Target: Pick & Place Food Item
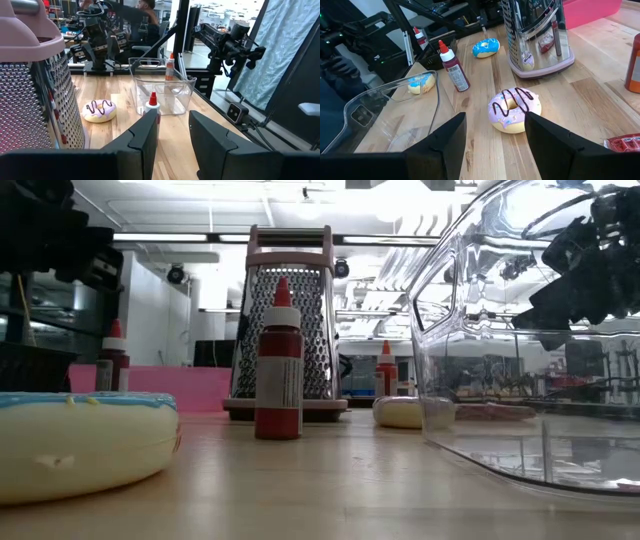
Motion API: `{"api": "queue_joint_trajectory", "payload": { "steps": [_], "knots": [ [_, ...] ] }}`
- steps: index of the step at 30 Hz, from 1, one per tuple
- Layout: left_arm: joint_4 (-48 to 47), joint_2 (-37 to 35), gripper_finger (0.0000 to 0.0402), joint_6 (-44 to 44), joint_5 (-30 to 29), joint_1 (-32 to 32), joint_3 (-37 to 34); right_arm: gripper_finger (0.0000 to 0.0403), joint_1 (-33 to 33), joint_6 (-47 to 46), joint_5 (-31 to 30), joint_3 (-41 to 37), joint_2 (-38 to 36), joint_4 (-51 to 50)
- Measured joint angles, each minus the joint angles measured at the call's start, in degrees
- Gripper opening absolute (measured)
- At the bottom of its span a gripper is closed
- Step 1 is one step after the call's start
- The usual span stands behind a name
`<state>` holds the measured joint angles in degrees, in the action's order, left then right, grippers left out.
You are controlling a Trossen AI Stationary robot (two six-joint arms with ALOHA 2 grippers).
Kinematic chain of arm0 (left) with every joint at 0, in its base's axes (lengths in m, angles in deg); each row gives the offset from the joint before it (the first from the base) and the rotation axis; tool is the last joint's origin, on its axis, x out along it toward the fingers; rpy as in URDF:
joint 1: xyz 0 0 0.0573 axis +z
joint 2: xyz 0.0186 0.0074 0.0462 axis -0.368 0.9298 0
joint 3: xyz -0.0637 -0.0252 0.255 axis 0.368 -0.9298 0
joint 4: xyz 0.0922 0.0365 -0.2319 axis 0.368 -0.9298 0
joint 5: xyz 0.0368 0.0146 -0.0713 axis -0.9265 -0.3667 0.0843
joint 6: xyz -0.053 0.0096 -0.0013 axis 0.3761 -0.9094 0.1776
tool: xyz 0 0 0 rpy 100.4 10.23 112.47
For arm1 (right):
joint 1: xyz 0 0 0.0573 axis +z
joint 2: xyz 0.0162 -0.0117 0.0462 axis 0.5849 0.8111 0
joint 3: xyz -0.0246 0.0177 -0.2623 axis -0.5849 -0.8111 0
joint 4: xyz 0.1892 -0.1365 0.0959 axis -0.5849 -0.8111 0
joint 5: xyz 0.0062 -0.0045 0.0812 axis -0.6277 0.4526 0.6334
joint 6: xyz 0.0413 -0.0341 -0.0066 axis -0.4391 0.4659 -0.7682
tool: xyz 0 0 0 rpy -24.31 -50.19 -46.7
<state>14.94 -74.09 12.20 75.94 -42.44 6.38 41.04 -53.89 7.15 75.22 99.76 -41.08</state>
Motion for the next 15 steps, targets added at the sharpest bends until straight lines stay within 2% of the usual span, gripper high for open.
{"api": "queue_joint_trajectory", "payload": {
  "steps": [10,15],
  "knots": [
    [3.2,0.0,0.0108,2.6,0.0,0.0,0.6,0.0189,0.0,0.0,0.0,0.0,0.0,0.0],
    [-0.8,0.1,0.0108,3.6,-1.6,0.0,3.2,0.0189,0.0,0.0,0.0,0.0,0.0,0.0]
  ]
}}
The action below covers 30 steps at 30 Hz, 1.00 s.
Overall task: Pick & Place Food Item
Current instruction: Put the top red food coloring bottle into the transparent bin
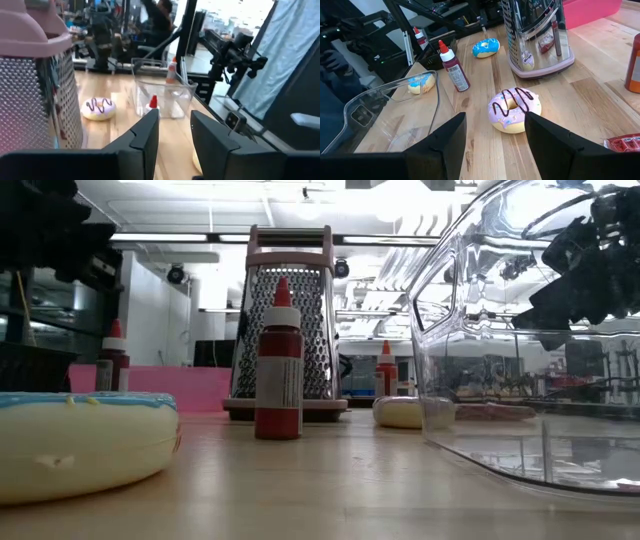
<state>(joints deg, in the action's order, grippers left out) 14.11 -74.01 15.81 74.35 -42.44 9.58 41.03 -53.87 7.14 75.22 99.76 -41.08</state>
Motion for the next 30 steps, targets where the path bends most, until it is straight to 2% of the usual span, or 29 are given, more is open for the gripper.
{"api": "queue_joint_trajectory", "payload": {
  "steps": [6,10,20,30],
  "knots": [
    [-7.9,0.8,0.0108,-0.5,-5.3,0.0,6.0,0.0189,0.0,0.0,0.0,0.0,0.0,0.0],
    [-12.0,4.7,0.0108,-0.3,-7.4,0.0,10.7,0.0189,0.0,0.0,0.0,0.0,0.0,0.0],
    [-27.1,23.4,0.0108,4.8,-13.7,0.0,24.5,0.0189,0.0,0.0,0.0,0.0,0.0,0.0],
    [-44.8,39.3,0.0108,14.4,-21.8,0.4,36.1,0.0189,0.0,0.0,0.0,0.0,0.0,0.0]
  ]
}}
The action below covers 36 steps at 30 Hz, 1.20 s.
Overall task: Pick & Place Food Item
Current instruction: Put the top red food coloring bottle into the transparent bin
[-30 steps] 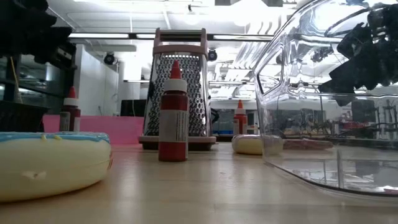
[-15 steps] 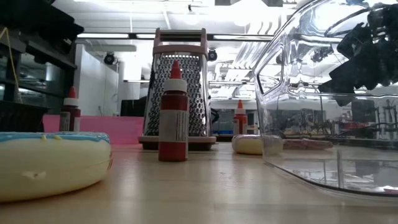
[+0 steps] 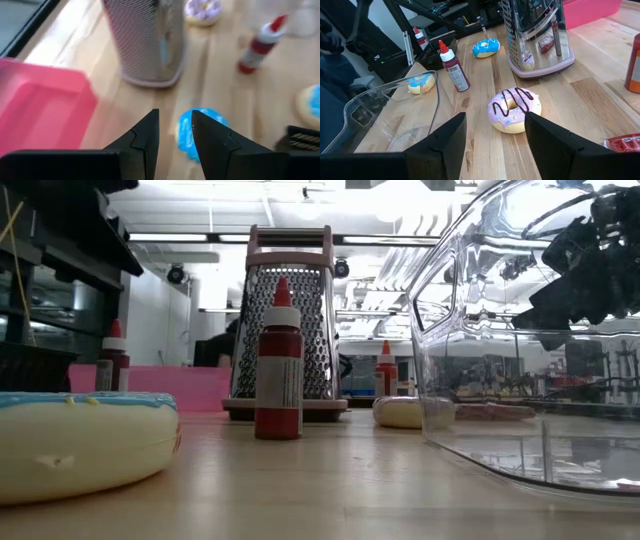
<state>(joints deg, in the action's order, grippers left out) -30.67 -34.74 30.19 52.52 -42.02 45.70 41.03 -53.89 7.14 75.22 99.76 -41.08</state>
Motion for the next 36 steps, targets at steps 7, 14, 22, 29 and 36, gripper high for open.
{"api": "queue_joint_trajectory", "payload": {
  "steps": [7,14,22,29,36],
  "knots": [
    [-9.2,10.8,0.0108,3.1,0.0,7.6,7.9,0.0189,0.0,0.0,0.0,0.0,0.0,0.0],
    [-14.8,21.9,0.0108,1.6,7.7,19.0,14.5,0.0189,0.0,0.0,0.0,0.0,0.0,0.0],
    [-15.1,22.3,0.0108,-5.1,16.9,24.7,14.9,0.0189,0.0,0.0,0.0,0.0,0.0,0.0],
    [-15.1,21.2,0.0108,-13.1,19.2,25.6,14.9,0.0189,0.0,0.0,0.0,0.0,0.0,0.0],
    [-15.1,21.2,0.0137,-16.1,23.4,25.6,14.9,0.0189,0.0,0.0,0.0,0.0,0.0,0.0]
  ]
}}
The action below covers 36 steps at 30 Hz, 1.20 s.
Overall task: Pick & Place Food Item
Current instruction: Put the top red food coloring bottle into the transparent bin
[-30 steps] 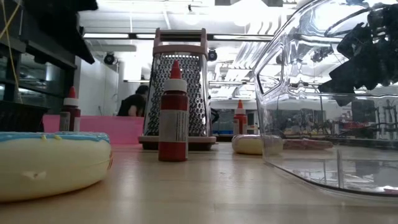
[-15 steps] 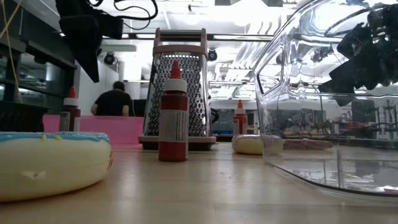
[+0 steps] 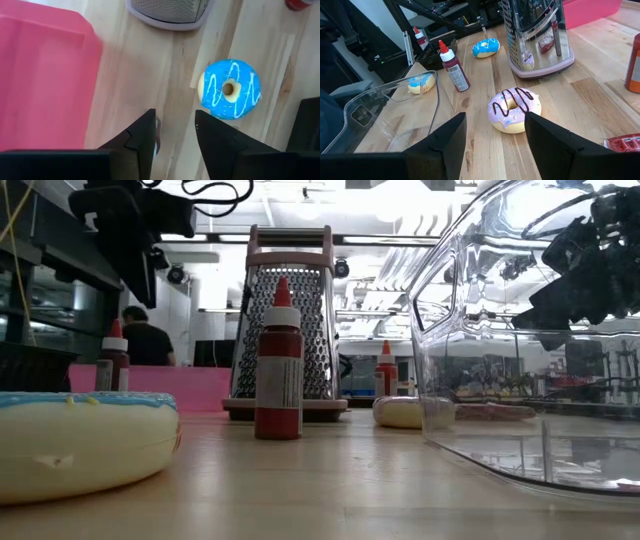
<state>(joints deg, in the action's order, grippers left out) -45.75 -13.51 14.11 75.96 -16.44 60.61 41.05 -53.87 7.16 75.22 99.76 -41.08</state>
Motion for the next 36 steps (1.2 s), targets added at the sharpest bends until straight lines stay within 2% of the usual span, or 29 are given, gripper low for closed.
{"api": "queue_joint_trajectory", "payload": {
  "steps": [5,9,14,26,36],
  "knots": [
    [0.0,0.0,0.0176,-4.5,0.7,0.0,0.0,0.0189,0.0,0.0,0.0,0.0,0.0,0.0],
    [0.0,0.0,0.019,-9.5,0.7,0.0,0.0,0.0189,0.0,0.0,0.0,0.0,0.0,0.0],
    [-0.4,0.3,0.0191,-12.6,0.7,0.0,0.0,0.0189,0.0,0.0,0.0,0.0,0.0,0.0],
    [-2.5,2.9,0.0192,-11.5,2.8,0.1,0.1,0.0189,0.0,0.0,0.0,0.0,0.0,0.0],
    [-1.4,2.9,0.0191,-15.6,3.7,3.6,0.1,0.0189,0.0,0.0,0.0,0.0,0.0,0.0]
  ]
}}
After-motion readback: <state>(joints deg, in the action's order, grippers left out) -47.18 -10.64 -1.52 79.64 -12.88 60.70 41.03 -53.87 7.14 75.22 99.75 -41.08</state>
